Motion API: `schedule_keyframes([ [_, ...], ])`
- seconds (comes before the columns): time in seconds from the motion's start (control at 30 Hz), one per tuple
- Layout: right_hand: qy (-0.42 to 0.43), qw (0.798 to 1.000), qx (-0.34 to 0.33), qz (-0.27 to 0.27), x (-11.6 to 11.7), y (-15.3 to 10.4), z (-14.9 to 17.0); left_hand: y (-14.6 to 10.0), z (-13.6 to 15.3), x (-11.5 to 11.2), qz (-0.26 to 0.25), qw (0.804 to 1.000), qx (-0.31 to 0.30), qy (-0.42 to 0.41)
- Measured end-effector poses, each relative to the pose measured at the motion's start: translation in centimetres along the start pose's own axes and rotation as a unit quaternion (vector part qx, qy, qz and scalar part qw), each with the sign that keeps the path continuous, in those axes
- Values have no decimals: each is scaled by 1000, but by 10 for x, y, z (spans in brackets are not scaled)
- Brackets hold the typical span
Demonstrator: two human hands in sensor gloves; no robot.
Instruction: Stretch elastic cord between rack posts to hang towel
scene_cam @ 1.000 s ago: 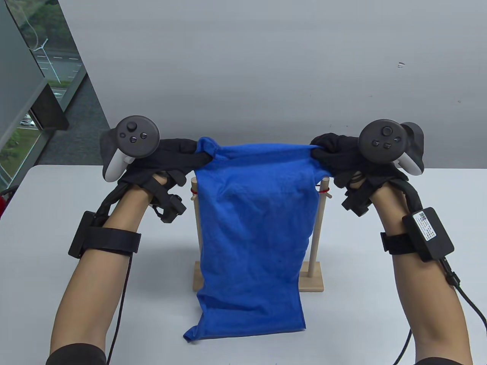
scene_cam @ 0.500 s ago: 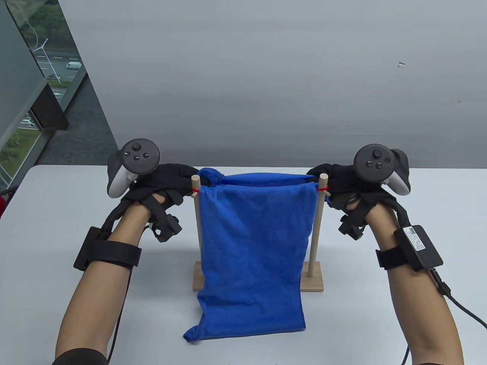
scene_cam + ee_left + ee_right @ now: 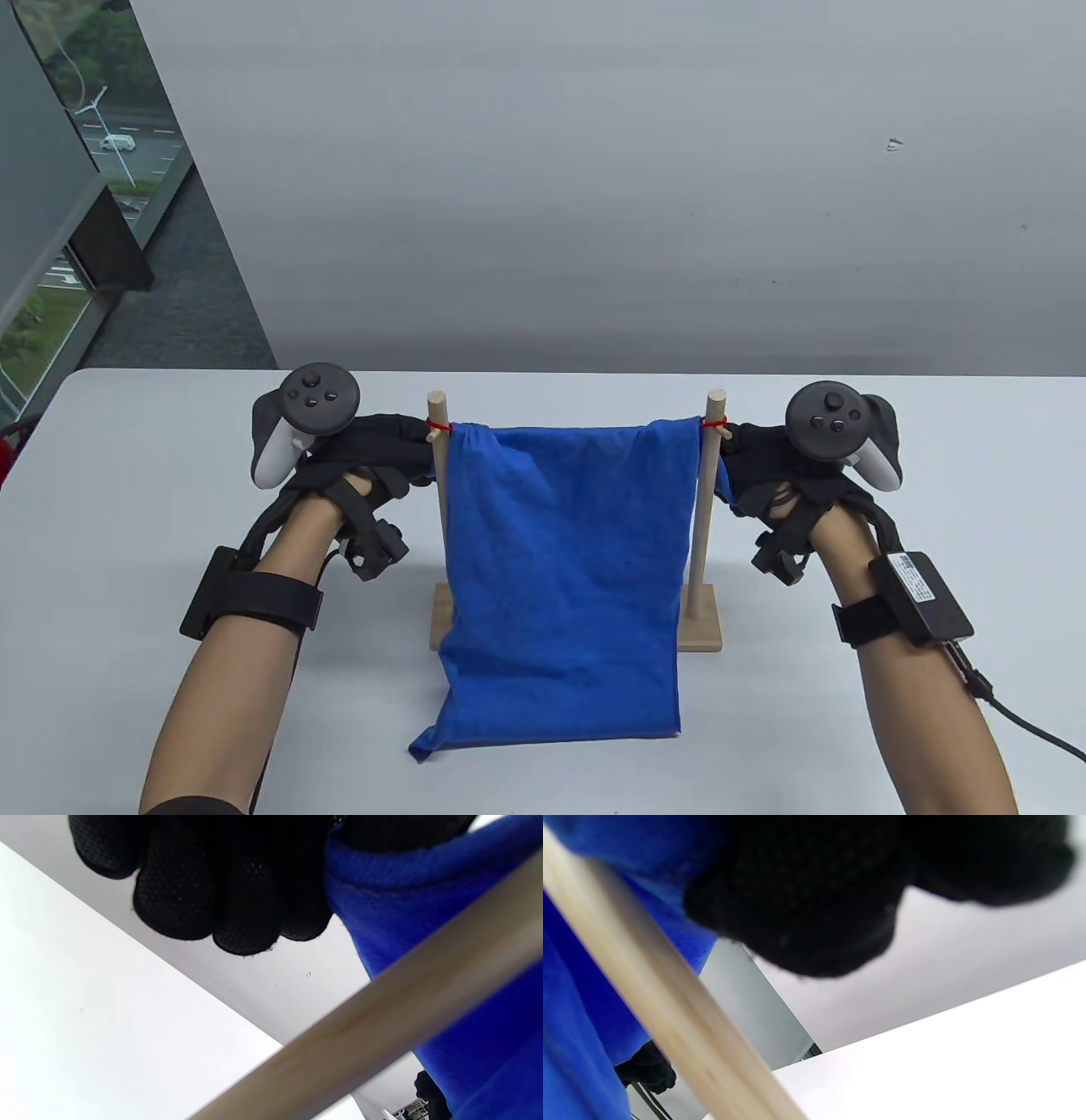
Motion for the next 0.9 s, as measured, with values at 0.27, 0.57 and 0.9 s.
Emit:
schedule_keyframes([
  [0.27,-5,999,46,0,24,-6,28,-2,29,-26,10,999,28,-13],
  [0.57,12,995,102,4,46,-10,57,-3,57,-45,24,998,59,-20],
  [0.9,6,989,147,-5,71,-10,80,-9,86,-62,24,995,92,-28],
])
Point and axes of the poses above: the tracker on the back of each hand, its own z axis roughly to the little-finger side, its own y axis roughly from the wrist to the fingertips, x = y × z, the point moved 4 cm from there along y, roughly from the wrist to the fingertips, and after that the axes turned 1 degree about x, right-handed, at the moved point
